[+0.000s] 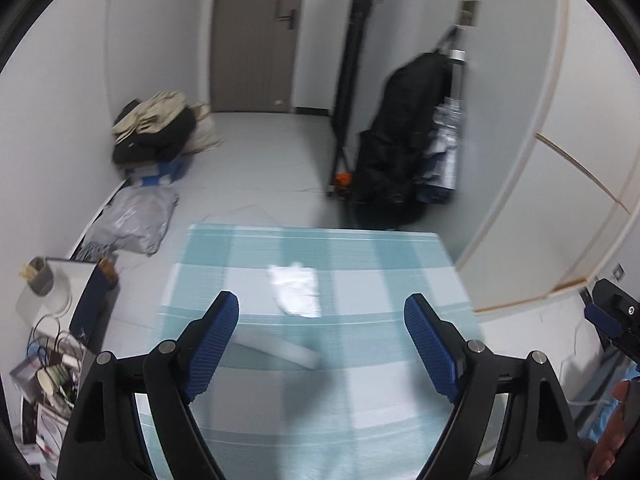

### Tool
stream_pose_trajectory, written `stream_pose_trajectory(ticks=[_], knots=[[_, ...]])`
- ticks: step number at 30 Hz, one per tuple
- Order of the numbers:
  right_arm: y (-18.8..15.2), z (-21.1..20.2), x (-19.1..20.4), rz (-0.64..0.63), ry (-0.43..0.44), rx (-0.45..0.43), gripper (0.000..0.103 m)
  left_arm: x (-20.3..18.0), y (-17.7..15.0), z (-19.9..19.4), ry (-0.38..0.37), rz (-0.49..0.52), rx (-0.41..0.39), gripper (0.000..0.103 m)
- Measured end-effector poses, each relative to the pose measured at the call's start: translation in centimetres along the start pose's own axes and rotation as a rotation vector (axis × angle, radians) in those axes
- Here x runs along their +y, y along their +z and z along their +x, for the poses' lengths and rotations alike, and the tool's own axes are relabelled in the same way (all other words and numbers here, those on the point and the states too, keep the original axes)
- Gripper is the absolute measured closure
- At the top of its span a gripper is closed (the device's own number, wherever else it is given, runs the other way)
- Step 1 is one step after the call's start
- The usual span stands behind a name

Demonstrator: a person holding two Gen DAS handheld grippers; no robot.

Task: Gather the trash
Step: 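Move both grippers back over the table toward the remaining tissue pieces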

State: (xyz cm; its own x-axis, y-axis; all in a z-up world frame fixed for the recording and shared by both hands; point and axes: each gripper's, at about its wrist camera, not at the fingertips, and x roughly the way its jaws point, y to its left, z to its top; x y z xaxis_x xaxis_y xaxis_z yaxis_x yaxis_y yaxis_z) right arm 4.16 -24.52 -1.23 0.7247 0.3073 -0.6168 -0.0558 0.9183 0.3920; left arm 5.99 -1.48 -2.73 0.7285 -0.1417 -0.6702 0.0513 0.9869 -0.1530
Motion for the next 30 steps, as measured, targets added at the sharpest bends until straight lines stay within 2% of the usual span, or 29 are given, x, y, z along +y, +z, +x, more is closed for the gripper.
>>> stream_pose_trajectory(ticks=[5,10,14,21,25,30], knots=[[0.3,5.5,2.5,-0.075,0.003,0.1,0.013,4.3,-0.1,1.9,0.021,-0.09,0.028,0.02],[-0.3,11.4,5.3,-0.161,0.0,0.213,0.013,7.6,0.1,3.1,0.036,-0.134,0.044,0.02],[-1.0,15.9,8.0,-0.259,0.002,0.29,0.013,10.1,0.1,4.2,0.018,-0.185,0.083,0.02],[-2.5,22.6,11.0,-0.401,0.003,0.369,0.013,12.8,0.4,5.4,0.034,-0.246,0.114,0.02],[-3.5,25.0,12.2,-0.49,0.007,0.404,0.014,13.4,0.2,6.3,0.053,-0.254,0.139,0.02],[-3.8,26.8,12.5,-0.501,0.013,0.436,0.016,14.4,0.0,7.2,0.038,-0.279,0.174,0.02]])
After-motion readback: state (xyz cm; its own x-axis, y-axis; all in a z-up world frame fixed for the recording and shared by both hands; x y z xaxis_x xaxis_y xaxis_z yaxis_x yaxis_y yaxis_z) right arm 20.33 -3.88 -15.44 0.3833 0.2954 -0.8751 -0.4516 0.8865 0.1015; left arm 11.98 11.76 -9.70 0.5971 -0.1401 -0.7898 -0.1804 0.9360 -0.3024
